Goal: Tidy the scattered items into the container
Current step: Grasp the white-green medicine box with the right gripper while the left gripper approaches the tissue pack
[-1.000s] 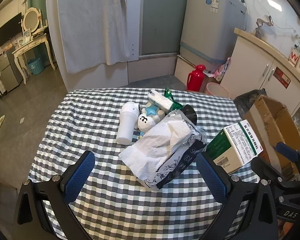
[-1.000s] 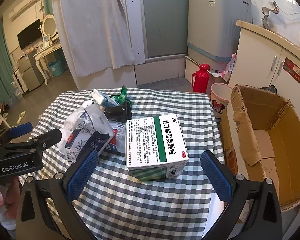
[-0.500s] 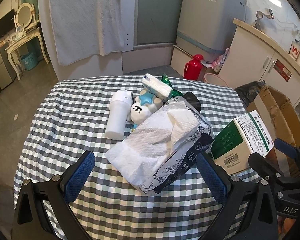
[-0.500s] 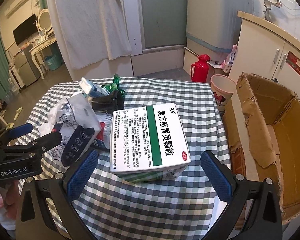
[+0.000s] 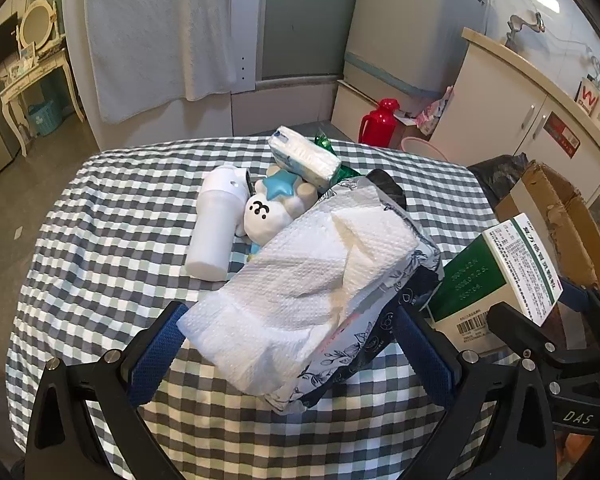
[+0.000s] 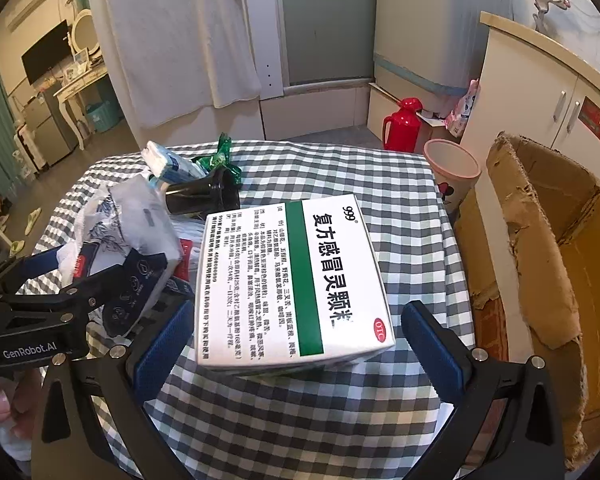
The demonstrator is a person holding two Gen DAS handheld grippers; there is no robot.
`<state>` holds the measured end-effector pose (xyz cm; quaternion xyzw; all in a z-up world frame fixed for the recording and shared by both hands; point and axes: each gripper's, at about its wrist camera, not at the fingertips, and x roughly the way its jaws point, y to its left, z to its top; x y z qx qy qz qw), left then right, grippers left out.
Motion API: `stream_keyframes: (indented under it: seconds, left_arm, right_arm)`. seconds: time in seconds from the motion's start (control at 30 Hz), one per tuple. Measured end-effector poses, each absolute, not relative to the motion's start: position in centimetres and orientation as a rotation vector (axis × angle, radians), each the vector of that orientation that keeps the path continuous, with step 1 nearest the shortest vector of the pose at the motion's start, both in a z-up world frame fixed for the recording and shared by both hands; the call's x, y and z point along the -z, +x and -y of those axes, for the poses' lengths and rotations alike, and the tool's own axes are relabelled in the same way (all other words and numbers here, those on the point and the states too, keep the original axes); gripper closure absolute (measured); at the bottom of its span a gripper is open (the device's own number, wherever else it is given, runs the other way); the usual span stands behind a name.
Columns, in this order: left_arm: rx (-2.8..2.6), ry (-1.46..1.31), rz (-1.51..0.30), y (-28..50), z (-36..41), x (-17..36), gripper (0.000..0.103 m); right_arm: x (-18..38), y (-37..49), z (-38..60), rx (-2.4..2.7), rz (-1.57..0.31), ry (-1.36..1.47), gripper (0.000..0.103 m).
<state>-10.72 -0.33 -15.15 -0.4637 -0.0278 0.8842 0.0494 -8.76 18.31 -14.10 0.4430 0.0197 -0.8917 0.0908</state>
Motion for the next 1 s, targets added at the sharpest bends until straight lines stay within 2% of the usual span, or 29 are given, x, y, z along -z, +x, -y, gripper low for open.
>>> stream_keyframes:
  seconds: [0.8, 0.9, 1.0]
  left_arm:
    - [-2.637, -1.367, 0.166, -12.1, 0.4, 17.1, 0.0]
    - [-2.633, -1.353, 0.182, -12.2, 0.5, 17.1, 0.002]
    - [-2.631, -1.343, 0.166, -12.1, 0.3, 17.0, 0.008]
  right_arm:
    - [16.0, -10.4, -18.3, 2.633, -0.064, 1.35, 0.0]
    - [16.1, -10.4, -18.2, 2.627, -0.075, 1.347, 0.007]
    - [16.2, -10.3, -18.1, 2.613, -0.068, 1.345, 0.022]
